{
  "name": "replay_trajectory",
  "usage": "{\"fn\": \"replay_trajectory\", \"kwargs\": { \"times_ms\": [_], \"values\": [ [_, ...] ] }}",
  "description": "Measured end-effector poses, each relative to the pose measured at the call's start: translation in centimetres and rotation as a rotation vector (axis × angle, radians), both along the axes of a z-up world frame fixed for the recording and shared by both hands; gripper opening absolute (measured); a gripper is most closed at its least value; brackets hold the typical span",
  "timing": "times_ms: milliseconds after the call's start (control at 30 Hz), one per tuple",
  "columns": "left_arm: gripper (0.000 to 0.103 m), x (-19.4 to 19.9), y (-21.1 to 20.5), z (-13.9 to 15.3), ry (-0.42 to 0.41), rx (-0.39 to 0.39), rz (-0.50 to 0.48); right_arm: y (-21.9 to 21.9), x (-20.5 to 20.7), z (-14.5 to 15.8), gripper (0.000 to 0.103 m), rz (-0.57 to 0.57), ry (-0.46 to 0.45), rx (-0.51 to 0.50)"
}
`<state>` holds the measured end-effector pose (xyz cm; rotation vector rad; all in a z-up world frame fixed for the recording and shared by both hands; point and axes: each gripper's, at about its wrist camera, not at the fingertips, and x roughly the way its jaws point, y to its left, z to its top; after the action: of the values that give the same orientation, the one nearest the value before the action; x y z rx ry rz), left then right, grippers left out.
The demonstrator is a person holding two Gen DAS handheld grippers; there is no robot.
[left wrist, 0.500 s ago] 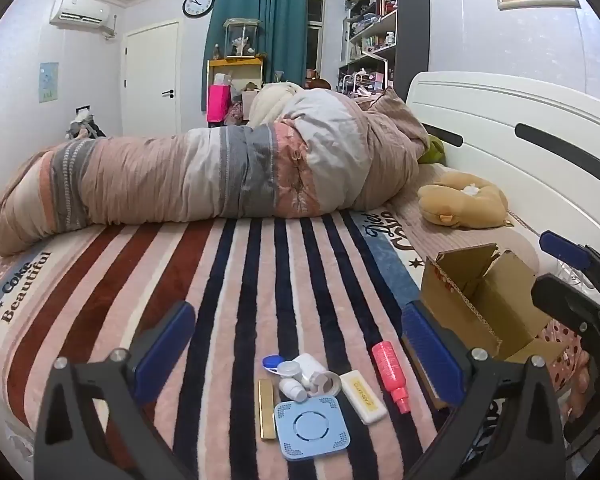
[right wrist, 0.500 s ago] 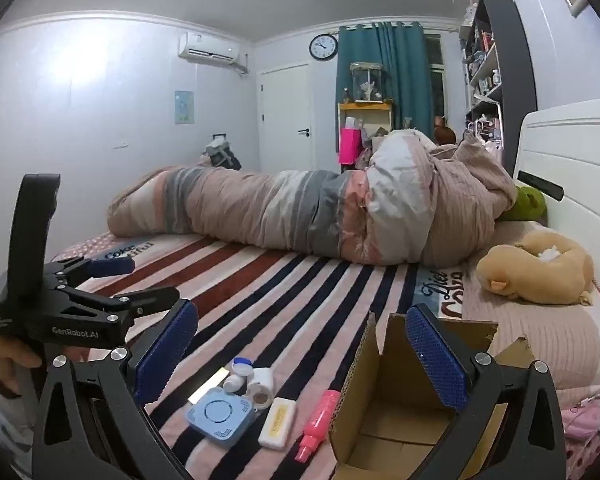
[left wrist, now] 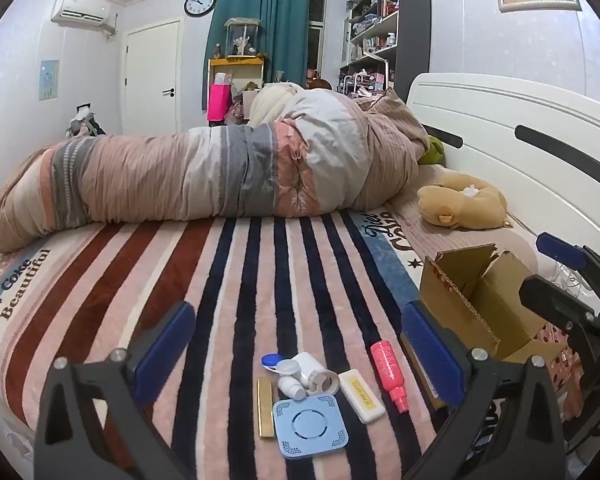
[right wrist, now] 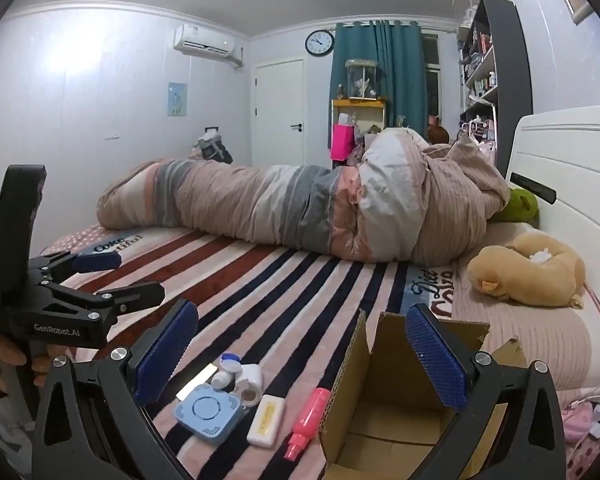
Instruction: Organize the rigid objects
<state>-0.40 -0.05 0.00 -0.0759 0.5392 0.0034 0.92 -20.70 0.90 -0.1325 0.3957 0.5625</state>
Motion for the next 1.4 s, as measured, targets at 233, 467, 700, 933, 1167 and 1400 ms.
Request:
{"fn": "replay_trajectory", "kwargs": {
  "times_ms": [233, 467, 700, 933, 1167, 1400],
  "values": [
    [0.102, 0.1, 0.1, 0.0, 0.002, -0.004, -0.005, 0.3, -0.2, -0.2, 0.103, -0.002, 0.007, 0.001],
    [0.102, 0.0, 0.2, 0.2, 0.003, 0.002, 0.004, 0.1, -0.4, -0.2, 0.103, 0.001, 0.000, 0.017],
    [0.103, 0.1, 0.3, 0.1, 0.004, 0.004, 0.008, 0.0, -0.5, -0.2, 0.103, 0.000, 0.003, 0.020],
    [0.102, 0.2, 0.3, 0.1, 0.004, 0.002, 0.009, -0.4, -0.5, -0.3, 0.103, -0.004, 0.010, 0.030],
    [0.102, 0.2, 0.5, -0.1, 0.001, 0.002, 0.017, -0.5, -0.4, -0.4, 0.103, -0.010, 0.003, 0.015],
    [0.102, 0.2, 0.6, -0.1, 0.001, 0.000, 0.017, -0.7, -0.4, -0.5, 0.103, -0.015, 0.004, 0.017]
  ]
}}
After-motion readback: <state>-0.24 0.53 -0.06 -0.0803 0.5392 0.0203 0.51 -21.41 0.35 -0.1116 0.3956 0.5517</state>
